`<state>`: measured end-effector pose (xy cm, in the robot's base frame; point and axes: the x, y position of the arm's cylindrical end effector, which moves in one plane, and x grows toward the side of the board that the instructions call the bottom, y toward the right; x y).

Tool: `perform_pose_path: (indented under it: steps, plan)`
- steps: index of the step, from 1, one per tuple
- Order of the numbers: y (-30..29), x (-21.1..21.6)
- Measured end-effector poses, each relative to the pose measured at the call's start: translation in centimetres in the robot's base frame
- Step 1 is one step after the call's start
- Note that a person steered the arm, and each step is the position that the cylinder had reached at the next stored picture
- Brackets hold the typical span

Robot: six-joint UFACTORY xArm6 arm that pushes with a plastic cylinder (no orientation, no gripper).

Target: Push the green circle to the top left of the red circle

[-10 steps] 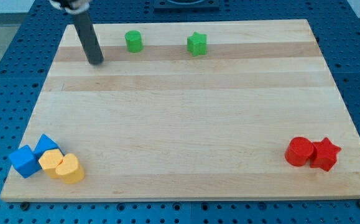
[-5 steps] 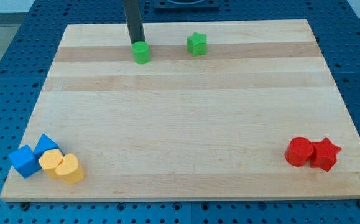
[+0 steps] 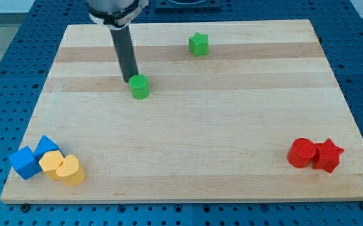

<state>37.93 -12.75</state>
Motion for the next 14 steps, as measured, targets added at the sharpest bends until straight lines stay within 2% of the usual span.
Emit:
perform_pose_path:
  steps: [1,4,5,7,9,10,12,13,14]
  plan:
    - [-0.7,2.0]
    - [6.2,9.8]
    - [10.0,8.8]
    - [14.3,4.0]
    - [20.9,3.8]
    - [21.9,4.5]
    - [18.1,6.7]
    - [18.6,9.0]
    - [22.1,9.9]
